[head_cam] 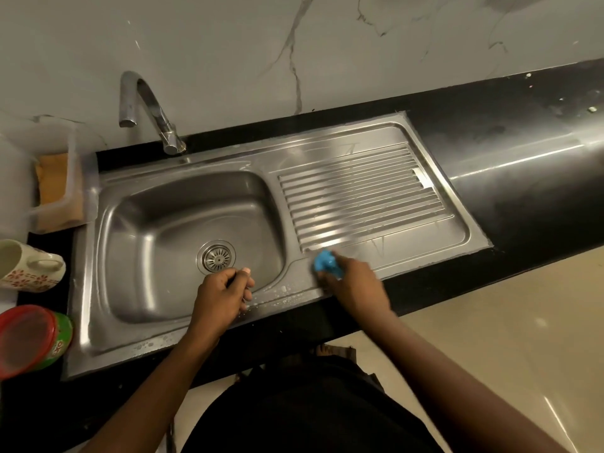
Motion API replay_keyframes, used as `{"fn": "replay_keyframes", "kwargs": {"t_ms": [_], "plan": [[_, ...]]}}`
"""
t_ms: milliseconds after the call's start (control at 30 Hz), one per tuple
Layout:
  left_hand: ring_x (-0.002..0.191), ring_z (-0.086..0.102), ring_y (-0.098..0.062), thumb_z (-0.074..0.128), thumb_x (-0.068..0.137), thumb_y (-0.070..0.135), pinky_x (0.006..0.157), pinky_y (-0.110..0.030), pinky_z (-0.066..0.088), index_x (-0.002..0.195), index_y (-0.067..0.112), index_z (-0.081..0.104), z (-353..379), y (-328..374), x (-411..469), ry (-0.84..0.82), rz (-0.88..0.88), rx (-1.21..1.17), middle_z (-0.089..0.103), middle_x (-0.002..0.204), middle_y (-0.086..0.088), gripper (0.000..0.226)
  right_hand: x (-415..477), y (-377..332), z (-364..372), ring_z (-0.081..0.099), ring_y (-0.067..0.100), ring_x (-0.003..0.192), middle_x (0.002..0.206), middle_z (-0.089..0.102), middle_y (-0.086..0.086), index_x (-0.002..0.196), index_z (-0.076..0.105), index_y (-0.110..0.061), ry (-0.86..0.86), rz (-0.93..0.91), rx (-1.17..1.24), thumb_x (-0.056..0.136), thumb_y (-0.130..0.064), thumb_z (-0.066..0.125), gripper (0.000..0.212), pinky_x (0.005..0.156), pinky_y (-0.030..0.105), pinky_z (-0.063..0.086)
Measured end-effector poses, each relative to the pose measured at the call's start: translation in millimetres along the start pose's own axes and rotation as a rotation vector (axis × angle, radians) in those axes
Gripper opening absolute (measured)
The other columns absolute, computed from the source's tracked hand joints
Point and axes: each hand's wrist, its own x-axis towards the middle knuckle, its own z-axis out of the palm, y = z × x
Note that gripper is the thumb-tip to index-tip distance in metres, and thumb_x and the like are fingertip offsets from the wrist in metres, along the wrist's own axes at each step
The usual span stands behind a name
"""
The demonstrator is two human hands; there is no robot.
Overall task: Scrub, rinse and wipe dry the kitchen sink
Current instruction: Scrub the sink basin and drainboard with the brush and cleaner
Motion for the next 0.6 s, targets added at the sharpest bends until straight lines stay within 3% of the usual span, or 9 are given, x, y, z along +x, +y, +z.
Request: {"fn": "replay_keyframes", "kwargs": {"t_ms": [67, 167, 267, 400, 600], "plan": [[0.056, 0.062, -0.016, 0.057, 0.106, 0.03, 0.058, -0.029, 0.051, 0.084, 0.01, 0.073, 2.1, 5.3, 1.3, -0.016, 0.018, 0.019, 0.072, 0.07, -0.01, 0.034, -7.8, -14.2, 18.1, 0.068, 0.016, 0.107, 0.13, 0.067, 0.003, 0.156, 0.039, -0.038, -0.069, -0.065, -0.059, 0.097, -0.059, 0.059, 0.066, 0.095, 0.04, 0.059], [0.054, 0.061, -0.013, 0.057, 0.107, 0.03, 0.056, -0.026, 0.049, 0.085, 0.009, 0.073, 6.7, 11.9, 2.0, -0.035, 0.024, 0.021, 0.072, 0.07, -0.01, 0.034, -3.2, 1.5, 4.3, 0.068, 0.012, 0.106, 0.133, 0.067, 0.001, 0.156, 0.039, -0.039, -0.06, -0.08, -0.083, 0.096, -0.059, 0.061, 0.066, 0.094, 0.037, 0.059], [0.054, 0.062, -0.012, 0.057, 0.107, 0.031, 0.056, -0.026, 0.05, 0.086, 0.01, 0.073, 7.3, 14.2, 2.2, -0.035, 0.028, 0.034, 0.072, 0.07, -0.01, 0.034, 11.0, 42.3, -38.2, 0.068, 0.005, 0.096, 0.124, 0.071, -0.002, 0.15, 0.047, -0.035, 0.04, 0.004, -0.065, 0.093, -0.061, 0.063, 0.064, 0.087, 0.035, 0.062], [0.055, 0.063, -0.014, 0.057, 0.106, 0.031, 0.06, -0.029, 0.052, 0.085, 0.01, 0.073, 8.5, 11.1, 0.0, -0.028, 0.019, 0.047, 0.073, 0.071, -0.01, 0.034, 25.0, 75.4, -81.8, 0.068, 0.009, 0.093, 0.121, 0.072, 0.005, 0.142, 0.057, -0.021, 0.173, 0.078, -0.004, 0.095, -0.049, 0.068, 0.056, 0.081, 0.031, 0.059], [0.053, 0.061, -0.012, 0.058, 0.106, 0.029, 0.055, -0.024, 0.049, 0.085, 0.009, 0.073, 16.7, 10.5, -1.6, -0.033, -0.012, 0.036, 0.072, 0.071, -0.013, 0.033, 20.1, 1.4, -19.3, 0.069, 0.007, 0.093, 0.11, 0.071, -0.006, 0.135, 0.059, -0.031, 0.016, -0.007, 0.066, 0.098, -0.056, 0.061, 0.045, 0.087, 0.038, 0.061]]}}
